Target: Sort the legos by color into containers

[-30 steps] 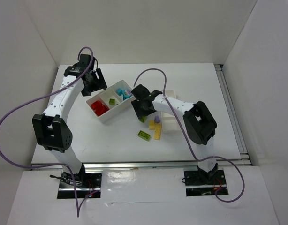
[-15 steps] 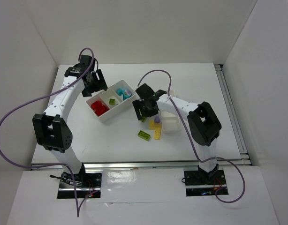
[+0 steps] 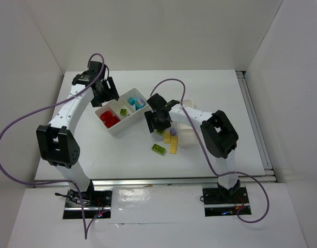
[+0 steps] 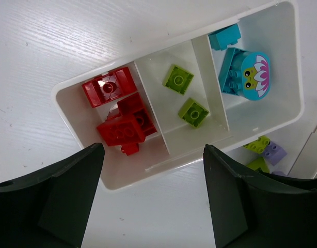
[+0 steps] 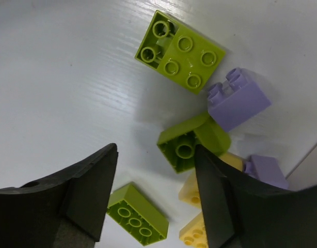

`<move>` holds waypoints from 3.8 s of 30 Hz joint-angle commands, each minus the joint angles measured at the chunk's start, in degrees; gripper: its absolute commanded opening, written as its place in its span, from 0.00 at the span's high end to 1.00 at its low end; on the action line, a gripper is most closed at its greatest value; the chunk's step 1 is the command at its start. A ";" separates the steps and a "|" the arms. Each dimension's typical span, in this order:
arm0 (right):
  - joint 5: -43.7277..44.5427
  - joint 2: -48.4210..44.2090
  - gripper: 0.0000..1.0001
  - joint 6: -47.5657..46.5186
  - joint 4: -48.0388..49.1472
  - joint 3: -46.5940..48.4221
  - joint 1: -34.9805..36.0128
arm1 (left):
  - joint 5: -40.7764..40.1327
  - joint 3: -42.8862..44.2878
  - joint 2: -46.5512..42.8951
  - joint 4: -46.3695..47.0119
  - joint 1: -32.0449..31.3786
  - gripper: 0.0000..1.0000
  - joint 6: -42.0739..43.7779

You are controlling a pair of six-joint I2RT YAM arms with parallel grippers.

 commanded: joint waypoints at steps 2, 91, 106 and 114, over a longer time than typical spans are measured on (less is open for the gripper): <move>4.35 1.52 0.27 0.10 -0.58 4.00 1.36 | 0.56 -0.36 -0.43 1.00 -0.30 0.13 0.31; 13.07 -5.94 0.68 -2.80 4.25 0.04 2.42 | -1.02 0.87 -1.13 1.53 -0.13 0.17 0.84; -0.11 6.61 0.68 -9.40 10.05 29.63 3.48 | 1.53 4.56 -2.89 -3.13 11.13 0.13 -3.20; -6.54 17.77 0.56 -10.54 9.97 43.37 4.62 | 2.05 4.56 -2.72 -3.13 12.18 0.13 -3.20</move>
